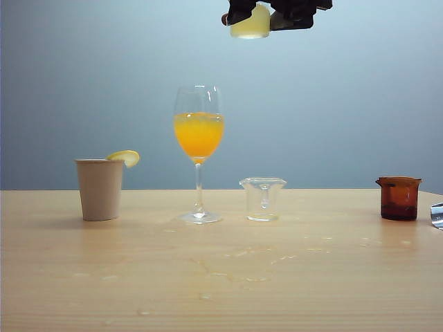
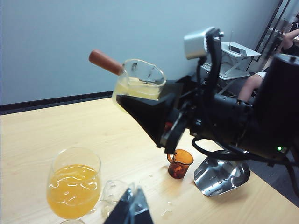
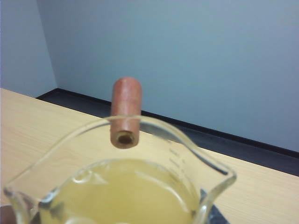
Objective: Pick up the third measuring cup from the left, pour the pineapple juice inside into the goblet, and finally put the measuring cup back in its original place.
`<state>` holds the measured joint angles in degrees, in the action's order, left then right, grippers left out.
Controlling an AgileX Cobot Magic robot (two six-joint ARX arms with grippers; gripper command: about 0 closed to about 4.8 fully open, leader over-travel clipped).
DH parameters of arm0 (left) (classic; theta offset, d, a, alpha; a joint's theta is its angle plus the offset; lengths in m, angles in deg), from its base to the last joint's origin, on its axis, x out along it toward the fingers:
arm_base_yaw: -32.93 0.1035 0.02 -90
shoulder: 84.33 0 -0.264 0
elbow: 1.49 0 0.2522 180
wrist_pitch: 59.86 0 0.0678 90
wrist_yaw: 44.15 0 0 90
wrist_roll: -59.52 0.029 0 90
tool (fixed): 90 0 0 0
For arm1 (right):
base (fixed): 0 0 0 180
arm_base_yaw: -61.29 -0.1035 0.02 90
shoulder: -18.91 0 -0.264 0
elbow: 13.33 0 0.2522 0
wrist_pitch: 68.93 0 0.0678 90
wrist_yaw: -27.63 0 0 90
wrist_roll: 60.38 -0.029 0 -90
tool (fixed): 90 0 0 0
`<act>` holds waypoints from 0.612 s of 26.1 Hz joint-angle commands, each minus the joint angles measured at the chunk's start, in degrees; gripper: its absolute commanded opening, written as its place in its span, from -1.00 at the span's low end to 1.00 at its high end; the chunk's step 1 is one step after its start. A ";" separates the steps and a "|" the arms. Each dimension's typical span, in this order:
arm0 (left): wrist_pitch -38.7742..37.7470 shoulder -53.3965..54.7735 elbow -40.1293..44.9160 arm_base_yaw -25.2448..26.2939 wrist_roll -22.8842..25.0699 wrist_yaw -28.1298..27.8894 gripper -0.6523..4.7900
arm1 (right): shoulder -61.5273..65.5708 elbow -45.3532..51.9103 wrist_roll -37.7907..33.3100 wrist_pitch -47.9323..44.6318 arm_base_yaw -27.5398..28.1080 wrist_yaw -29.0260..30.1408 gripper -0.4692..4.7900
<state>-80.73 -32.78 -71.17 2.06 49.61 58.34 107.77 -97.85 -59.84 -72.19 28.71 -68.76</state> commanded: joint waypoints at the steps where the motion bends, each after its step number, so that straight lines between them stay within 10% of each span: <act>1: 0.50 -0.13 -0.42 -0.04 0.24 0.39 -0.78 | 0.17 -2.21 0.13 0.87 -0.42 -0.17 0.29; 16: 0.52 -0.13 -0.42 -0.04 0.22 0.39 -0.78 | 3.96 -5.97 1.44 4.42 -4.00 -4.24 0.29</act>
<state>-80.76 -32.75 -71.17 2.06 49.61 58.36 111.75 -103.38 -58.55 -66.31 24.85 -72.83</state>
